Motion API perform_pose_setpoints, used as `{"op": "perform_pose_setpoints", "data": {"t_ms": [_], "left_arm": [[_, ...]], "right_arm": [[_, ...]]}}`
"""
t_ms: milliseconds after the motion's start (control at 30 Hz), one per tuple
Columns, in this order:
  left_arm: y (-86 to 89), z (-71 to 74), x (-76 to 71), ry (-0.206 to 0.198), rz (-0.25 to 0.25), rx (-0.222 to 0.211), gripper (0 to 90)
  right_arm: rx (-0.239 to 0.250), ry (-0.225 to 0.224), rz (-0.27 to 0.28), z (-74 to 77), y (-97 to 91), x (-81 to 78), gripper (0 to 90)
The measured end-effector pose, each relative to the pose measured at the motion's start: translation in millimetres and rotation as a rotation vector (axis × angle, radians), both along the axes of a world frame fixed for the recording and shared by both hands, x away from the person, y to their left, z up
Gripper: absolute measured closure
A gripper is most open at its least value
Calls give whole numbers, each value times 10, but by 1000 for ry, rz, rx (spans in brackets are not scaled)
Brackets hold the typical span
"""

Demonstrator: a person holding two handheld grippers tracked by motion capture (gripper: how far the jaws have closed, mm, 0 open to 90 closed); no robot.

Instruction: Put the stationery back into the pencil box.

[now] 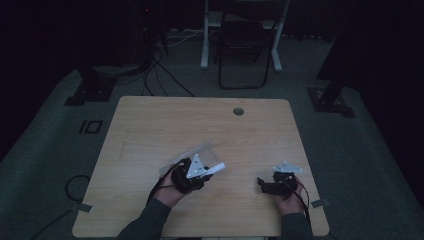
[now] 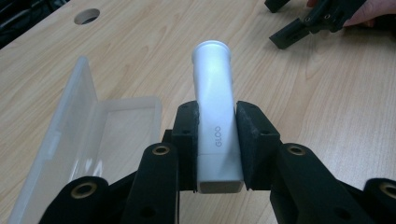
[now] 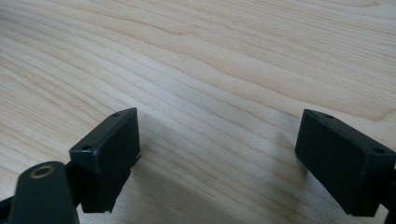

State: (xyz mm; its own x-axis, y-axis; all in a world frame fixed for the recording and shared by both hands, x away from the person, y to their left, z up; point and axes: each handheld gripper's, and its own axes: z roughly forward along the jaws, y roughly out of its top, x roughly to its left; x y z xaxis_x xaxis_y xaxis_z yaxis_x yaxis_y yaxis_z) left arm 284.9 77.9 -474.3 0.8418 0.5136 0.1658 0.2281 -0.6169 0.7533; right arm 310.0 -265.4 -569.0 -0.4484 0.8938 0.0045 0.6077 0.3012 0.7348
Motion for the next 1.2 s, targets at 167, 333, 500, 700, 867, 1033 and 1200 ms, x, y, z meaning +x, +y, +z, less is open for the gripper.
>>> {"op": "perform_pose_setpoints", "data": {"t_ms": [167, 333, 500, 700, 867, 1033, 1200], "left_arm": [[17, 16, 4, -7, 6, -1, 709], [33, 32, 13, -13, 11, 1, 709], [43, 45, 25, -21, 18, 3, 709], [56, 59, 51, -28, 23, 8, 709], [70, 77, 70, -34, 28, 8, 709], [88, 86, 82, -41, 35, 7, 709], [106, 85, 100, -42, 45, 6, 709]], "right_arm": [[1, 0, 0, 0, 1, 0, 137], [0, 0, 0, 0, 0, 0, 137], [1, 0, 0, 0, 1, 0, 137], [1, 0, -1, 0, 1, 0, 137], [0, 0, 0, 0, 0, 0, 137], [1, 1, -1, 0, 1, 0, 137], [1, 0, -1, 0, 1, 0, 137]]}}
